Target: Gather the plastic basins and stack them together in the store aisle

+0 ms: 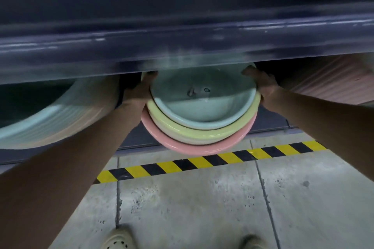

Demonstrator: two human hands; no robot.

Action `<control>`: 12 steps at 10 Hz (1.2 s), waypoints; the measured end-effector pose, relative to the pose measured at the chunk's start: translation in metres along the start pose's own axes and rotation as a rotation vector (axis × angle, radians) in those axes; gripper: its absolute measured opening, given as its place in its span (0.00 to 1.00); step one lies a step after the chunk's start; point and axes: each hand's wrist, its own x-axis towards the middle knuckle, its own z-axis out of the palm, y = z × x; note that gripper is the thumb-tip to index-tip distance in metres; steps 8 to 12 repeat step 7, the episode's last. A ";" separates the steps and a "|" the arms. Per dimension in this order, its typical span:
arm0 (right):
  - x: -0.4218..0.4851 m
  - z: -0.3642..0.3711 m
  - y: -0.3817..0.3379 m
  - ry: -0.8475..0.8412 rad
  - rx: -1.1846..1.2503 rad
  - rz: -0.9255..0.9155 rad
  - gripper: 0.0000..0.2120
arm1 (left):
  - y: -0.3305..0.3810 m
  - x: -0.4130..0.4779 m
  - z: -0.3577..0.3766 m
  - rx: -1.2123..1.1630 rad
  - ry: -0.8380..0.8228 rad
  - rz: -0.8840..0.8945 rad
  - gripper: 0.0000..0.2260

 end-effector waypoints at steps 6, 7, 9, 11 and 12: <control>-0.024 -0.003 0.015 -0.045 0.029 0.039 0.32 | 0.008 -0.058 0.014 0.061 0.086 0.048 0.21; -0.051 -0.008 0.026 -0.048 -0.042 0.044 0.26 | -0.006 -0.086 0.009 0.150 0.084 0.019 0.12; -0.051 -0.008 0.026 -0.048 -0.042 0.044 0.26 | -0.006 -0.086 0.009 0.150 0.084 0.019 0.12; -0.051 -0.008 0.026 -0.048 -0.042 0.044 0.26 | -0.006 -0.086 0.009 0.150 0.084 0.019 0.12; -0.051 -0.008 0.026 -0.048 -0.042 0.044 0.26 | -0.006 -0.086 0.009 0.150 0.084 0.019 0.12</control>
